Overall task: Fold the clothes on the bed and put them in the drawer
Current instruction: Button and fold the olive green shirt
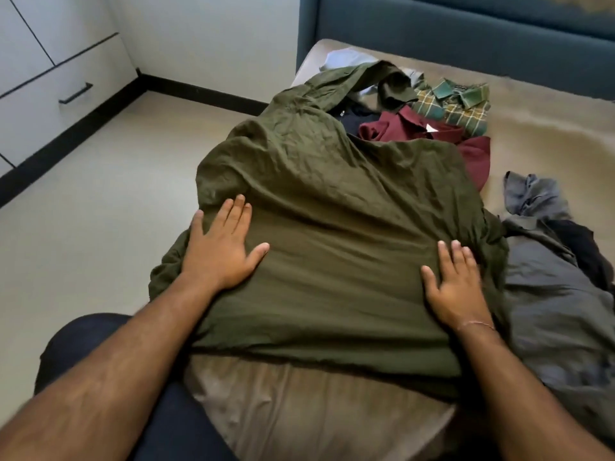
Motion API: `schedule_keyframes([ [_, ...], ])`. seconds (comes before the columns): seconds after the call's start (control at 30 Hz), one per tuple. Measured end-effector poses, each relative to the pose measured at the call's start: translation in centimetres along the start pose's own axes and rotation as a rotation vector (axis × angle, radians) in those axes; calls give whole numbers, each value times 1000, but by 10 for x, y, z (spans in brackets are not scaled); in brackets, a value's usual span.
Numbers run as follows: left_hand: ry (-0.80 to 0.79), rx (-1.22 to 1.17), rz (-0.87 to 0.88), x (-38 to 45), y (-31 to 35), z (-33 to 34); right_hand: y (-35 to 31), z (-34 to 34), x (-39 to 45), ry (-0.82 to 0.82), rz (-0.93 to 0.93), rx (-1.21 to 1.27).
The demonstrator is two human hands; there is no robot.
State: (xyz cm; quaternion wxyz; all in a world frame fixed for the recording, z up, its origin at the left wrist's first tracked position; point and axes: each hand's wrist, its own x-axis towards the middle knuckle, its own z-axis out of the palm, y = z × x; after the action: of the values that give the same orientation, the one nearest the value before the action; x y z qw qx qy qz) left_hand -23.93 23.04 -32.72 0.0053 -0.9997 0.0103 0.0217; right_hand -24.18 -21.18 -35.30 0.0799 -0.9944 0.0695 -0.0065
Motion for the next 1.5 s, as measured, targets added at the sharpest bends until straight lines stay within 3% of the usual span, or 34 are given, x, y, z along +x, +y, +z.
schedule_keyframes([
  [0.2, -51, -5, -66, -1, 4, -8, -24, -8, -20, 124, 5, -117],
  [0.3, 4, 21, 66, -16, 36, -19, -76, -10, -49, 177, -354, -92],
  [0.37, 14, -25, 288, -41, 66, -10, -115, 1, -75, 54, -683, -67],
  [0.43, -85, 9, 436, -61, 76, 5, -127, 11, -90, -97, -812, -120],
  [0.73, -145, 65, 278, -64, 13, -13, -8, -49, -61, -501, -524, -322],
  [0.83, -46, -23, 491, -83, 5, -25, 24, -74, -76, -624, -559, -344],
  [0.9, -62, -53, 703, -103, -3, -33, 27, -81, -95, -670, -652, -373],
  [0.97, -95, 44, 772, -119, -14, -36, 23, -78, -109, -674, -707, -460],
  [1.17, -22, 267, 392, -124, -49, -52, 7, -82, -119, -714, -551, -510],
  [1.33, -173, -178, 258, -124, -64, -76, 9, -99, -102, -683, -469, -309],
  [1.43, -274, -424, 278, -113, -67, -93, 20, -122, -83, -604, -349, -110],
  [1.5, -257, -486, 297, -98, -70, -108, 35, -125, -69, -577, -300, 20],
])
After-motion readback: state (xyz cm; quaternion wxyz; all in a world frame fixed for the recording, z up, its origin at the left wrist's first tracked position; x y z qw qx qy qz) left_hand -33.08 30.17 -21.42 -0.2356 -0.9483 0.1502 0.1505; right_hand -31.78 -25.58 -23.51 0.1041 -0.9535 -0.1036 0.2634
